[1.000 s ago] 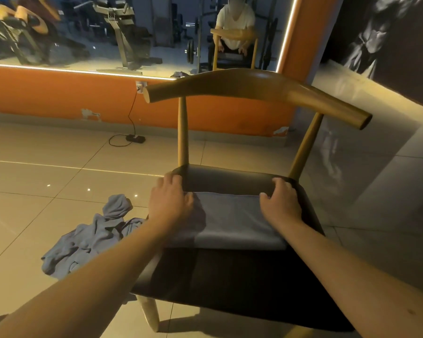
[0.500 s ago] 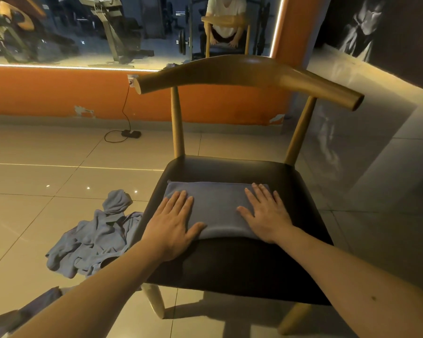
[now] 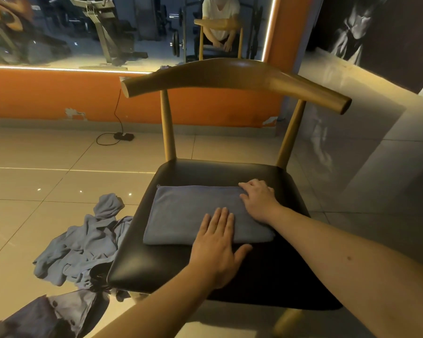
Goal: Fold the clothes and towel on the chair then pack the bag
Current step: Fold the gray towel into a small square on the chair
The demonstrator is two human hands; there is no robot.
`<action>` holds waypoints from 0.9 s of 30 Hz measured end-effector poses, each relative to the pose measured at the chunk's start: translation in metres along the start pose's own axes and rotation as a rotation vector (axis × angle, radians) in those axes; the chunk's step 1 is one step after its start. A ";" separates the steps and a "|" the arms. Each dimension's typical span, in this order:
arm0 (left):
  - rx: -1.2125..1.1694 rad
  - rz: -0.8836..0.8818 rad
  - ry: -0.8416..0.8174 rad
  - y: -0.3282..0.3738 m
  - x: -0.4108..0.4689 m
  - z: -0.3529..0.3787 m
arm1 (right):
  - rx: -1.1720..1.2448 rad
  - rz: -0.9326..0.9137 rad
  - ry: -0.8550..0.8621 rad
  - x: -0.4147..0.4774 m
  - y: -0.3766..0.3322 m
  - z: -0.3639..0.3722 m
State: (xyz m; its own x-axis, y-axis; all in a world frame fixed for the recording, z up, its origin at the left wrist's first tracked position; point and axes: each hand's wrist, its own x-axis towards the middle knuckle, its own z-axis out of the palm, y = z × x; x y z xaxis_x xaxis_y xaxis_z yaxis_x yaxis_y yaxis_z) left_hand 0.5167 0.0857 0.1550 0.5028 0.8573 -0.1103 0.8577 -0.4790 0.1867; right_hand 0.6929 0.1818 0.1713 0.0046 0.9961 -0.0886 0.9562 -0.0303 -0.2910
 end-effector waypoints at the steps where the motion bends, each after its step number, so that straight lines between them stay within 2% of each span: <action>1: 0.015 0.009 0.009 -0.002 -0.001 0.004 | -0.003 0.011 0.003 0.001 0.000 -0.002; 7: 0.028 0.084 0.021 -0.010 -0.007 -0.002 | 0.143 0.062 0.044 -0.002 0.007 -0.024; 15: 0.025 0.188 0.101 0.003 -0.056 0.006 | 0.406 0.287 -0.117 -0.067 0.018 -0.047; 21: 0.100 0.138 0.076 0.015 -0.089 0.027 | 0.708 0.496 -0.225 -0.139 0.035 -0.042; 23: 0.130 0.132 0.132 0.020 -0.097 0.030 | 0.850 0.559 -0.279 -0.167 0.033 -0.040; 27: 0.079 0.161 0.173 0.027 -0.116 0.022 | 1.014 0.580 -0.361 -0.215 0.031 -0.031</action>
State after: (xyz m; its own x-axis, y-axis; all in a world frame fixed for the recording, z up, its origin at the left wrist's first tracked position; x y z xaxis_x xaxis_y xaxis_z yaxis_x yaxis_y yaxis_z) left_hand 0.4840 -0.0307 0.1511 0.6141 0.7847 0.0849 0.7769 -0.6199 0.1103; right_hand 0.7305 -0.0310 0.2109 0.1186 0.7375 -0.6648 0.1772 -0.6745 -0.7167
